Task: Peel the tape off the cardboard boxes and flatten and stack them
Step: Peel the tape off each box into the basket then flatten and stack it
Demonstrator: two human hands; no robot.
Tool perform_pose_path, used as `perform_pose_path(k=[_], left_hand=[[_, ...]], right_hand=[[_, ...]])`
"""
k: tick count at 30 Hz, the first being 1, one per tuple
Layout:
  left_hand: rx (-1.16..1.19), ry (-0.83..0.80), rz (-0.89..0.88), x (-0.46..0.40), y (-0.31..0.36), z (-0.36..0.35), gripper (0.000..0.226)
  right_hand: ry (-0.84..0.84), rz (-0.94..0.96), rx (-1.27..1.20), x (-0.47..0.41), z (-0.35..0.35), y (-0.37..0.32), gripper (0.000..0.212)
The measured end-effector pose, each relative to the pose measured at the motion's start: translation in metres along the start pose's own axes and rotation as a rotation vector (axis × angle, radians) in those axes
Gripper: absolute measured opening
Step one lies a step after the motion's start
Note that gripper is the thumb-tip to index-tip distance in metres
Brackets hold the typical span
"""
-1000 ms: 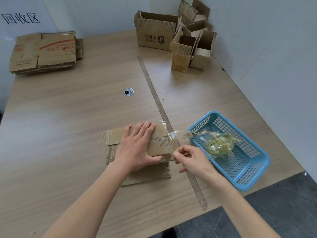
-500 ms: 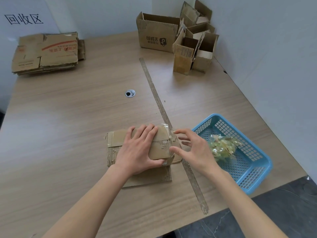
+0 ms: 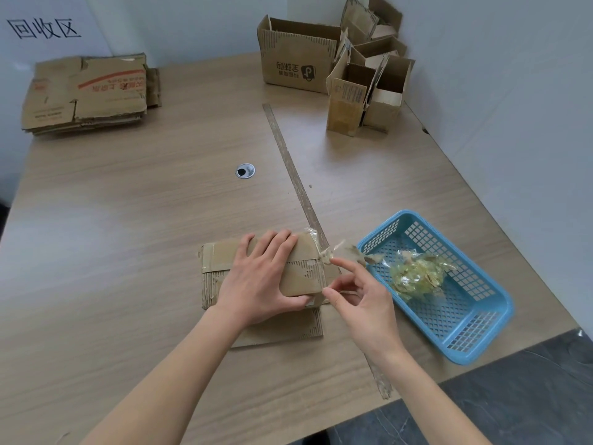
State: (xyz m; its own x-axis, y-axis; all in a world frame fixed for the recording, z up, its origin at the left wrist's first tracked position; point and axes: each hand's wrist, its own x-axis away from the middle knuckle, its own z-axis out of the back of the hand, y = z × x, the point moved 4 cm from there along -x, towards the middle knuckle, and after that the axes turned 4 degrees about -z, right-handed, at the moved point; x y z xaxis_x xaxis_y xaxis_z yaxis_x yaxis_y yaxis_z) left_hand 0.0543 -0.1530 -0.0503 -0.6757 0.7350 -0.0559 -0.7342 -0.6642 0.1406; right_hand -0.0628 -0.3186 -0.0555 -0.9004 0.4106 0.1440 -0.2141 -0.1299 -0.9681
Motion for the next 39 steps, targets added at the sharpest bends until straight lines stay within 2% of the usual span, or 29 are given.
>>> perform_pose_path(k=[6,8,11,16,23,26,28,31,33,35,39], left_hand=[[-0.007,-0.002,0.000,0.001,0.001,0.001,0.114],[-0.013,-0.006,0.003,0.001,0.001,0.000,0.114],[-0.016,-0.008,0.006,0.002,0.001,-0.001,0.113],[-0.018,-0.006,0.002,0.002,0.002,-0.001,0.113],[-0.037,-0.005,0.001,0.002,0.003,-0.001,0.113],[-0.034,-0.011,0.001,0.001,0.003,-0.001,0.113],[-0.026,-0.013,-0.002,0.001,0.003,-0.001,0.114],[-0.023,-0.029,-0.002,0.001,0.002,-0.001,0.115],[-0.020,-0.032,-0.002,0.001,0.001,-0.002,0.116],[-0.013,-0.033,0.000,0.000,0.001,-0.001,0.116],[-0.001,-0.022,-0.004,0.000,0.000,-0.001,0.115]], right_hand=[[-0.052,0.145,0.248,0.020,0.008,0.009,0.055],[-0.024,0.174,0.305,0.016,0.018,0.008,0.047],[0.070,0.204,0.309,-0.002,0.029,-0.006,0.025],[0.135,0.322,0.386,-0.040,0.021,-0.034,0.013],[0.055,0.585,0.621,-0.056,0.003,-0.036,0.013],[-0.034,0.682,0.694,-0.056,0.004,-0.030,0.015],[-0.091,0.572,0.594,-0.060,0.009,-0.026,0.013],[-0.178,0.086,0.311,-0.077,0.014,-0.019,0.010],[-0.248,-0.099,0.250,-0.086,0.015,-0.016,0.014],[-0.253,-0.124,0.301,-0.092,0.019,-0.019,0.022],[-0.148,0.062,0.532,-0.089,0.027,-0.033,0.035]])
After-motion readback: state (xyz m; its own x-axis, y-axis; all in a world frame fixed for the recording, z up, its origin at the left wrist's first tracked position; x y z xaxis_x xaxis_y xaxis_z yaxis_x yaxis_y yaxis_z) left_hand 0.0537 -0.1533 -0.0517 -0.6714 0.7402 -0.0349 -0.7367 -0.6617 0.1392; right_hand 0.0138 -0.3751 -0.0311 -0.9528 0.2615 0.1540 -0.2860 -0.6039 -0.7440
